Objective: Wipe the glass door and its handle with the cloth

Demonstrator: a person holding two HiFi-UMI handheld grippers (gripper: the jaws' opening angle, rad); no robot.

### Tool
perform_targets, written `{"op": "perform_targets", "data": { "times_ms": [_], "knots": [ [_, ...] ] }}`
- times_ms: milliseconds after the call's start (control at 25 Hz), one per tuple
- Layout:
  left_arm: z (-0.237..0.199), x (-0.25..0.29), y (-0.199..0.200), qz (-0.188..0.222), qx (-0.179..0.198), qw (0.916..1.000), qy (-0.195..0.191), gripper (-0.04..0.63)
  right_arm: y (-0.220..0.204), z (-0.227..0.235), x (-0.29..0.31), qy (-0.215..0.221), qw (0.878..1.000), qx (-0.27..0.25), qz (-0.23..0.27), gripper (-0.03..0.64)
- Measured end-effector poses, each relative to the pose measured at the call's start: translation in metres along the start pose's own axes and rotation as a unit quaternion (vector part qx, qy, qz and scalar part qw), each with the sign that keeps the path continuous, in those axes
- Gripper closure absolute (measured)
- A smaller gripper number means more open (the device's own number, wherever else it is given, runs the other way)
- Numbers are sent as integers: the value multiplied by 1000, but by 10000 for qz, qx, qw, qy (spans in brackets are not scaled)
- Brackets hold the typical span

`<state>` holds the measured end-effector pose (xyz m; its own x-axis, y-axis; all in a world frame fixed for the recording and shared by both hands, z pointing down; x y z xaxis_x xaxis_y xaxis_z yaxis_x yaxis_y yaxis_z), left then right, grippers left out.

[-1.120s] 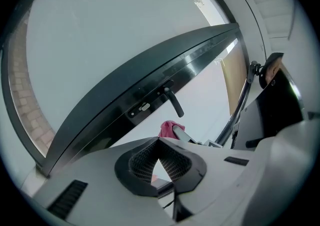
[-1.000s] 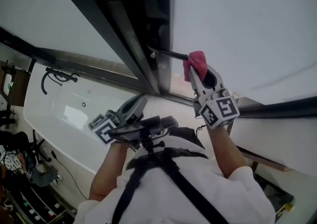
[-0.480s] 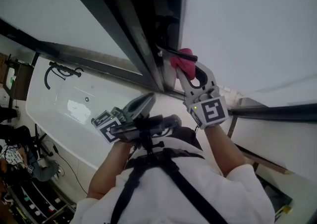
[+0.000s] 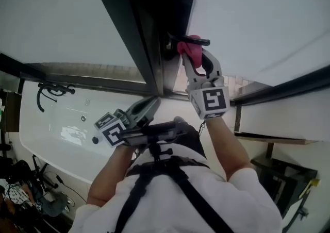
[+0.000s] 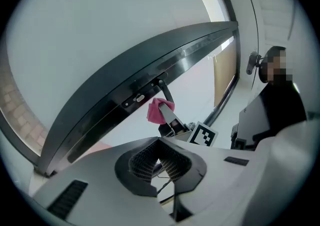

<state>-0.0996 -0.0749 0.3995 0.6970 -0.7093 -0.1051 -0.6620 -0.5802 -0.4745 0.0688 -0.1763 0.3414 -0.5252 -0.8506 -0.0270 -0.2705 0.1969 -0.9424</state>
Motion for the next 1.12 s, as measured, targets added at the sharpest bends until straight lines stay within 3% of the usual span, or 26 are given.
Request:
{"op": "perform_targets", "data": {
  "times_ms": [200, 480, 1120],
  "knots": [
    [6, 5, -12, -350, -17, 9991, -250, 603, 0, 1, 5, -218, 9998, -12, -8, 506],
    [-5, 2, 3, -115, -29, 9996, -263, 603, -1, -7, 26, -39, 9999, 27, 143, 505],
    [-10, 12, 2, -293, -18, 9993, -238, 603, -61, -25, 42, 98, 9984, -49, -551, 505]
  ]
}}
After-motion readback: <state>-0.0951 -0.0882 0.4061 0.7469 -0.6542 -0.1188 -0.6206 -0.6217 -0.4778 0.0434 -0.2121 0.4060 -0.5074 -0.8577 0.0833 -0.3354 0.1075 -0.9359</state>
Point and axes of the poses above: the fingertips, and each gripper's own axes: x forward along the fingers, z to its right, y out of its top, the point moved 6 cm from there along -x, backward along the fingers, and after that the axes turned 12 degrees about -x, right-handed, at the moved point
